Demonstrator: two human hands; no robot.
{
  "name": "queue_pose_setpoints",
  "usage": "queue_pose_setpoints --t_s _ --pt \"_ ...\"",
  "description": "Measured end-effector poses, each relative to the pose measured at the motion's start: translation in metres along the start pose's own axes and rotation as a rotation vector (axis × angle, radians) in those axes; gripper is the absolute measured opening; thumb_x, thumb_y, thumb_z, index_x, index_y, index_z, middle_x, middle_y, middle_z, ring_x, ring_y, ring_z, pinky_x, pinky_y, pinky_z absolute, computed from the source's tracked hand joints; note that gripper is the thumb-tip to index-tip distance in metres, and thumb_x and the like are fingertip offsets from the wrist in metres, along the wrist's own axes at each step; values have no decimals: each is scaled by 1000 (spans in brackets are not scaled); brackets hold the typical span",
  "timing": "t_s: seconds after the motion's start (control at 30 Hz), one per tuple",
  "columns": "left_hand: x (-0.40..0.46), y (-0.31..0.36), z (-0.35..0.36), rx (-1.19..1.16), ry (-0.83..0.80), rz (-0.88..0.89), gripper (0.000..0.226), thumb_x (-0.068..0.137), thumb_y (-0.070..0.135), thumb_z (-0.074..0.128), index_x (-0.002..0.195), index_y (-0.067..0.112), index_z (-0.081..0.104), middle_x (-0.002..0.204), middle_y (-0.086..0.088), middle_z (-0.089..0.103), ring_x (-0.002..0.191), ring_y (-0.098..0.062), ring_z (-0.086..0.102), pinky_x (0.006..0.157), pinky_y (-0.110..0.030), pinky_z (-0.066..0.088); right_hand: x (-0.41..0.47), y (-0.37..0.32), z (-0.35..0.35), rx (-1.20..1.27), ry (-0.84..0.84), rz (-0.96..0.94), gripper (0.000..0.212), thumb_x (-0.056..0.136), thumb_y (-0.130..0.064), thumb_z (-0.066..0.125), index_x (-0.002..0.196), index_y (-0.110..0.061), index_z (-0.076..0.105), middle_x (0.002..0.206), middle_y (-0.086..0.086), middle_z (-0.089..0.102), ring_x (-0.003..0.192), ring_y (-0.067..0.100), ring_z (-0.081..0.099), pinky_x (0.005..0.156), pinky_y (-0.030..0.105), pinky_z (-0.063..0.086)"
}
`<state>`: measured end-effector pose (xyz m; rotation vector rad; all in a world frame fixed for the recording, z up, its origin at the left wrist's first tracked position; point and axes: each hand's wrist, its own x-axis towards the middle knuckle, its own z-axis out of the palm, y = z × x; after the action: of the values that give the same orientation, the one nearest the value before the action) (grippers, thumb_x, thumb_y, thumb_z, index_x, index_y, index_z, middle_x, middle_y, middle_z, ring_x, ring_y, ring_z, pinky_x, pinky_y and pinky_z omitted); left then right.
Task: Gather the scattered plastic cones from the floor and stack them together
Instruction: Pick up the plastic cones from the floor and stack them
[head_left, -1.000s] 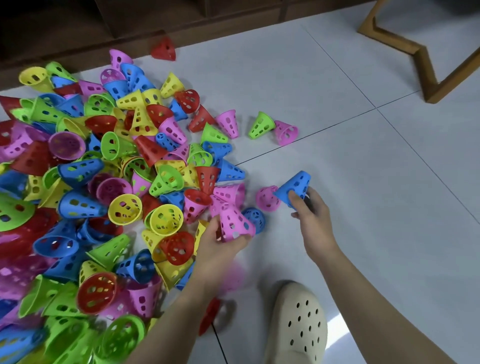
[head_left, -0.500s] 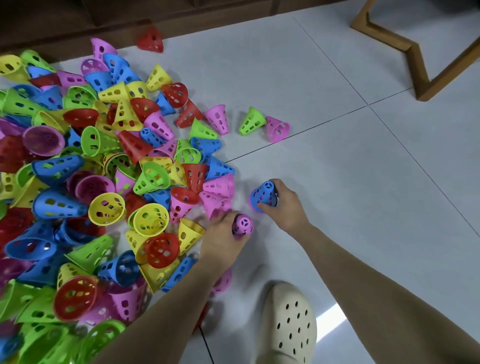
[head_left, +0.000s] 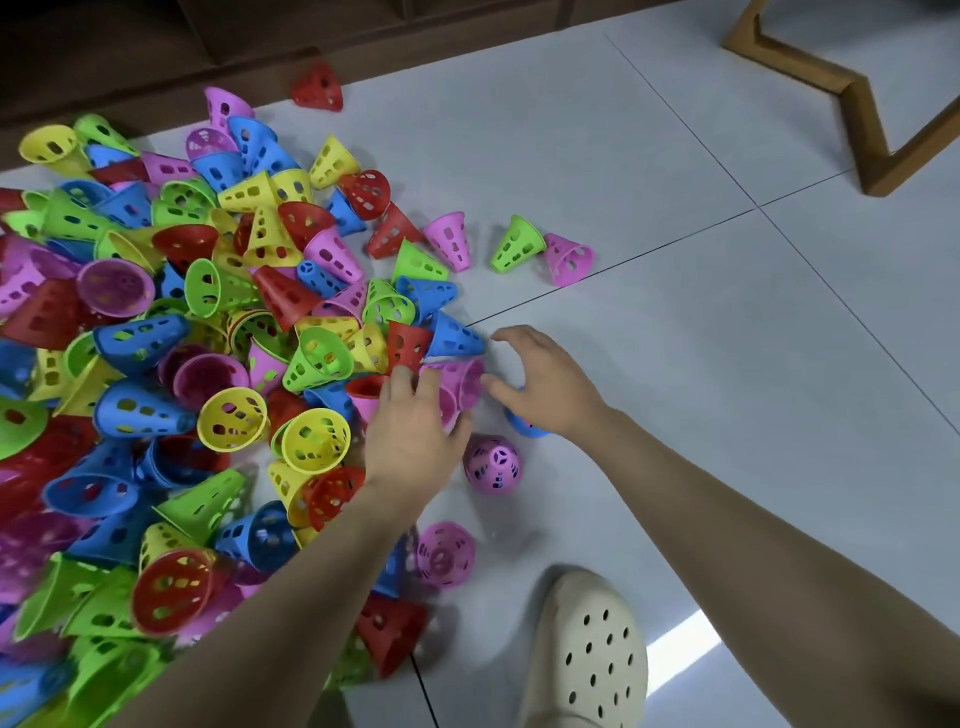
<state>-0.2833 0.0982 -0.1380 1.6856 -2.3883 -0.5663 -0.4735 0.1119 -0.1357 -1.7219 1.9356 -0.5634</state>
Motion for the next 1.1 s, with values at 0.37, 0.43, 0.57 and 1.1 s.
queue_pose_setpoints --t_s 0.37,0.43,0.57,1.1 --pt "5 -14 -3 434 -229 -33 70 94 67 40 135 12 52 147 -22 38 121 -37 54 100 -46 44 38 -16 31 -360 -287 -11 44 92 -45 55 123 -13 56 124 9 60 117 29 56 97 40 40" --pt "-2 -11 -3 378 -220 -13 69 94 66 38 136 13 52 142 -16 46 117 -35 57 99 -45 44 38 -16 31 -343 -296 22 41 89 -45 59 115 -14 55 119 7 61 111 29 57 95 40 41" --pt "-7 3 -2 347 -227 -108 74 95 69 27 125 8 58 117 -14 65 103 -34 65 94 -44 46 33 -16 27 -368 -399 109 39 83 -47 66 100 -16 50 101 2 57 95 25 56 82 34 40" --pt "-11 -16 -8 -358 -424 -378 35 71 48 68 95 24 60 82 4 65 83 -22 64 77 -33 53 -1 -19 -11 353 66 308 45 78 -22 79 112 -18 50 92 -9 59 74 -1 57 60 7 41"
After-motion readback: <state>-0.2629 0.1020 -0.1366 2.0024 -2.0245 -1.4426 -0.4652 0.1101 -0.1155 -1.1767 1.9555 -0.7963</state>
